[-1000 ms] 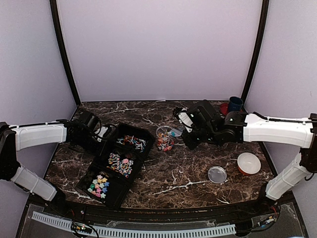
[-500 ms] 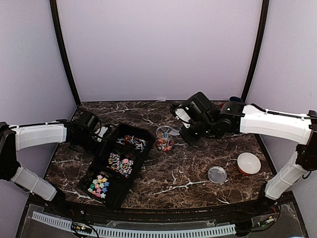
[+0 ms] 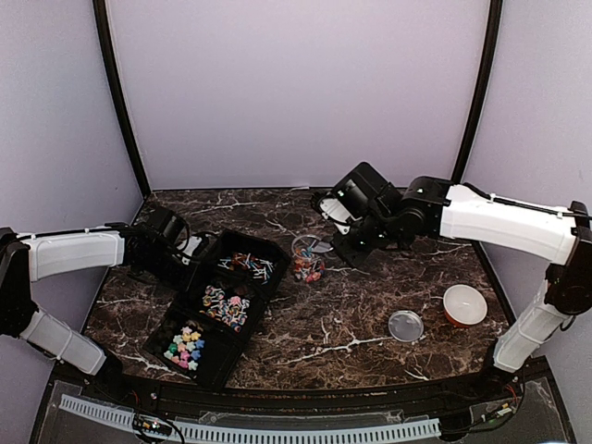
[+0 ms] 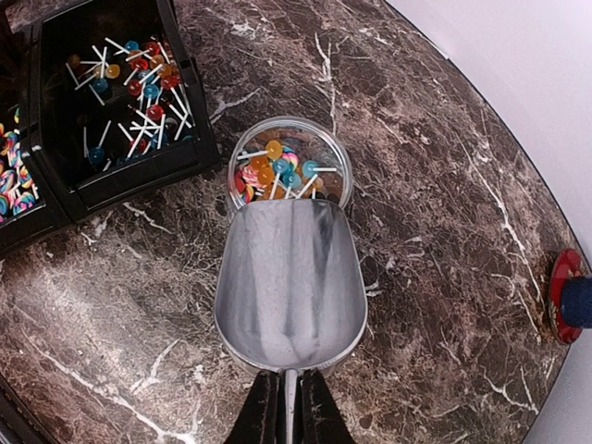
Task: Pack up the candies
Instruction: Adjust the fake candies in the storage box.
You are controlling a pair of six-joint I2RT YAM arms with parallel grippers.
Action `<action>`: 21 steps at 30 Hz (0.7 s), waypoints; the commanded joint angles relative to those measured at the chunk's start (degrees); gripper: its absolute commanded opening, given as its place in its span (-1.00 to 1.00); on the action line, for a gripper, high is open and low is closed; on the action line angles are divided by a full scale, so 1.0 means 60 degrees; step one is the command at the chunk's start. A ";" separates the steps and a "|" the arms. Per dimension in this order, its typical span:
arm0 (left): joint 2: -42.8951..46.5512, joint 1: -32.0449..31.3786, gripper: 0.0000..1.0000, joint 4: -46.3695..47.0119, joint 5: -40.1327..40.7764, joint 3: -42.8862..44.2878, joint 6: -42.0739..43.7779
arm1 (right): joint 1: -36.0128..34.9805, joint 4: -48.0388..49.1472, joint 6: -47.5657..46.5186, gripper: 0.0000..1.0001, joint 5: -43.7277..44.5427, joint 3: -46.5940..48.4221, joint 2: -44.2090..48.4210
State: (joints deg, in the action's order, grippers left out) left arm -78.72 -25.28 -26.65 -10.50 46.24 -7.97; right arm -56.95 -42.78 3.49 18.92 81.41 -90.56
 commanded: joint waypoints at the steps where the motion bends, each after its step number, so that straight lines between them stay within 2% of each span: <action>1: 0.0331 0.0011 -1.00 0.0317 -0.0744 0.0354 -0.0145 | -0.0110 0.0439 -0.0563 -1.00 -0.0569 0.0461 0.0060; 7: 0.0122 0.0011 -1.00 0.0253 -0.0815 0.0367 -0.0148 | -0.0561 -0.0461 -0.0945 -1.00 -0.1165 0.1782 -0.0995; 12: -0.0038 0.0020 -1.00 0.0436 -0.1596 0.0188 -0.0381 | -0.0843 -0.0935 -0.0947 -1.00 -0.0894 0.2643 -0.1618; 16: -0.0099 0.0024 -1.00 0.0789 -0.2984 -0.0219 -0.1030 | -0.0865 -0.0101 -0.0626 -1.00 -0.0821 0.2622 -0.1041; 21: -0.0237 0.0064 -1.00 0.1643 -0.4891 -0.0845 -0.2017 | -0.0867 0.0994 -0.0382 -1.00 -0.1700 0.2280 -0.0510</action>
State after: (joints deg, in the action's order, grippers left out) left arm -80.68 -25.23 -23.29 -24.60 43.07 -13.34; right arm -61.98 -44.10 -0.64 12.36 94.91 -98.02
